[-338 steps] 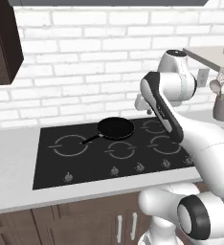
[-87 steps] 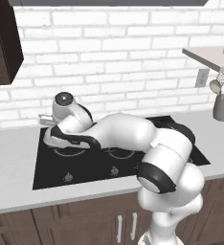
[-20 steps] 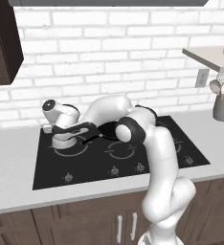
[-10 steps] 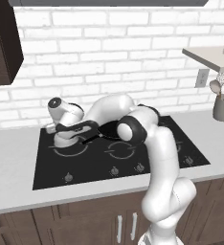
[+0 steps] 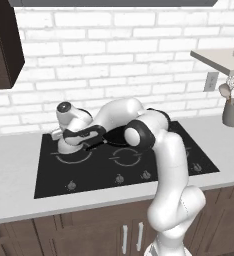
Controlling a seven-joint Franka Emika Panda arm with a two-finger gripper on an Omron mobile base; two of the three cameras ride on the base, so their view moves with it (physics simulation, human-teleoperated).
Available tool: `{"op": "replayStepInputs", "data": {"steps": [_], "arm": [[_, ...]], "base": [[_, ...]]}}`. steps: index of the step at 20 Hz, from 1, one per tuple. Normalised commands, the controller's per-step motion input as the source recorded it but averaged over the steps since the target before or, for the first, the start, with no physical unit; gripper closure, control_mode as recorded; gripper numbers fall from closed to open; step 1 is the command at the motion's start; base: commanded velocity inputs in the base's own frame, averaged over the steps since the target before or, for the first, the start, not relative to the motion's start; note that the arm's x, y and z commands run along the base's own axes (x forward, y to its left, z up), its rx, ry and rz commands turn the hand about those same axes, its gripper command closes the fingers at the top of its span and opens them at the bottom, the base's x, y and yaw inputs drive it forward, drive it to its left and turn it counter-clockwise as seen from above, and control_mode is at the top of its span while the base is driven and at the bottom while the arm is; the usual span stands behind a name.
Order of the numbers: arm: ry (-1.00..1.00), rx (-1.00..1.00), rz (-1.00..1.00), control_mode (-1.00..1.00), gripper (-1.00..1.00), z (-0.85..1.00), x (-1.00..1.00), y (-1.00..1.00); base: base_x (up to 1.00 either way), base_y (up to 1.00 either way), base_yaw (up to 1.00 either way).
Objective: Pick the kettle from the counter and place it on a stove burner. Then turn the burner on.
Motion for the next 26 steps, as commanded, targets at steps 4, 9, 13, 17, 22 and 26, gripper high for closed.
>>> {"op": "replayStepInputs", "data": {"steps": [4, 9, 13, 17, 22, 26], "arm": [[0.00, 0.00, 0.00, -1.00, 1.00, -0.59, -0.39, 0.00], [0.00, 0.00, -0.06, -1.00, 1.00, -0.48, -0.32, 0.00], [0.00, 0.00, -0.05, -1.00, 1.00, -0.38, -0.17, 0.00], [0.00, 0.00, -0.03, -1.00, -1.00, -0.32, -0.08, 0.00], [0.00, 0.00, 0.00, -1.00, -1.00, -0.18, -0.07, -0.13], [0.00, 0.00, 0.00, -1.00, -1.00, 0.00, -0.14, -0.18]], "base": [[0.00, 0.00, 0.00], [0.00, 0.00, 0.00], [0.00, 0.00, 0.00], [0.00, 0.00, 0.00], [0.00, 0.00, 0.00], [0.00, 0.00, 0.00]]}}
